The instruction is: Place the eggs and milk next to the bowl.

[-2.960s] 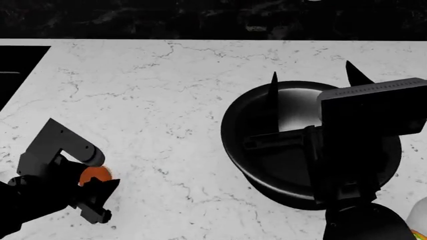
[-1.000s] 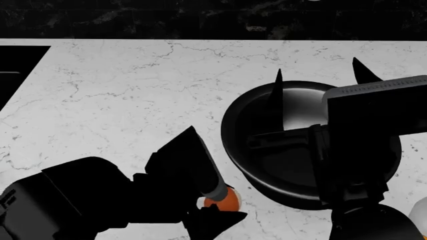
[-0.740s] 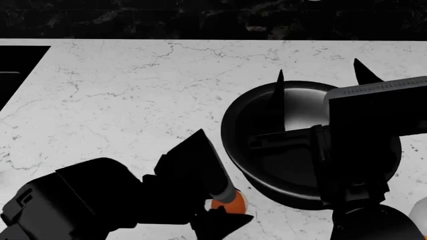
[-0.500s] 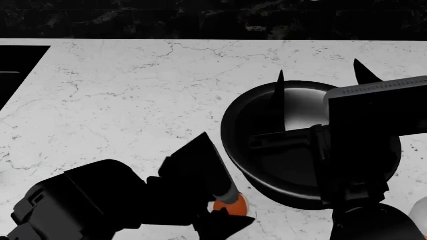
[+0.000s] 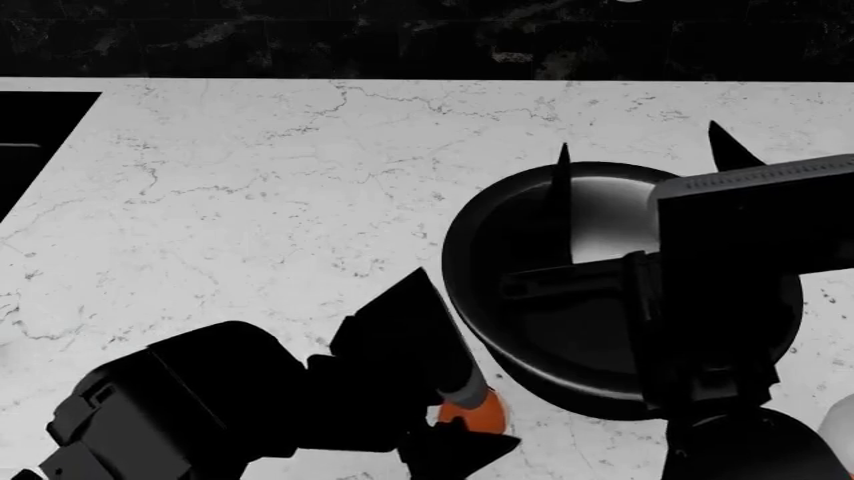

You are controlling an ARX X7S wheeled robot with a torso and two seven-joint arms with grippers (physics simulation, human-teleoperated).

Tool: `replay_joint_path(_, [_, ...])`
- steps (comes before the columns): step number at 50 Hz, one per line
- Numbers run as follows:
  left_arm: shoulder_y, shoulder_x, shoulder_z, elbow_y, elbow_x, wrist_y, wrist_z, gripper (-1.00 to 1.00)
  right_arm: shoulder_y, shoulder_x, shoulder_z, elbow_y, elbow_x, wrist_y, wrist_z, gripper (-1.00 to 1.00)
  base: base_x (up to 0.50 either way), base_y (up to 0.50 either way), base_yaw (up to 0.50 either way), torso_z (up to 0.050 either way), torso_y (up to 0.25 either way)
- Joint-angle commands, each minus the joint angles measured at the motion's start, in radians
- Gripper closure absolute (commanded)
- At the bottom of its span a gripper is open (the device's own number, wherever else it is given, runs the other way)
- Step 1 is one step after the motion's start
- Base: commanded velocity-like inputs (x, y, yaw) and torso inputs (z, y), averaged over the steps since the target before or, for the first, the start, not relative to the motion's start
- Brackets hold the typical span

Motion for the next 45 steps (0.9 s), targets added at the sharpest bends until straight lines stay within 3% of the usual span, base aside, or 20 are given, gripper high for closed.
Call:
replay_joint_path(1, [-0.005, 0.051, 0.011, -0.070, -0.004, 0.027, -0.003, 1.00, -0.003, -0.010, 0.035, -0.008, -0.003, 0.005, -0.023, -1.00, 0.00, 0.00, 0.00, 0.000, 0.000])
replay_joint_path(4, [-0.008, 0.045, 0.019, -0.057, -0.008, 0.022, -0.009, 1.00, -0.004, -0.010, 0.033, -0.004, -0.004, 0.000, -0.024, -1.00, 0.00, 0.00, 0.00, 0.000, 0.000])
replay_joint_path(5, [-0.008, 0.044, 0.023, -0.056, -0.008, 0.020, -0.012, -1.00, -0.005, -0.010, 0.032, -0.004, -0.004, 0.000, -0.024, -1.00, 0.00, 0.00, 0.00, 0.000, 0.000])
replay_joint_path(26, [-0.023, 0.026, 0.043, -0.045, -0.037, 0.028, -0.033, -1.00, -0.010, -0.006, 0.033, -0.009, 0.001, -0.003, -0.019, -1.00, 0.00, 0.00, 0.00, 0.000, 0.000])
replay_joint_path(45, [-0.022, -0.131, 0.009, 0.182, -0.097, -0.083, -0.083, -1.00, -0.012, -0.003, 0.034, -0.026, 0.009, 0.005, -0.010, -1.00, 0.00, 0.00, 0.00, 0.000, 0.000])
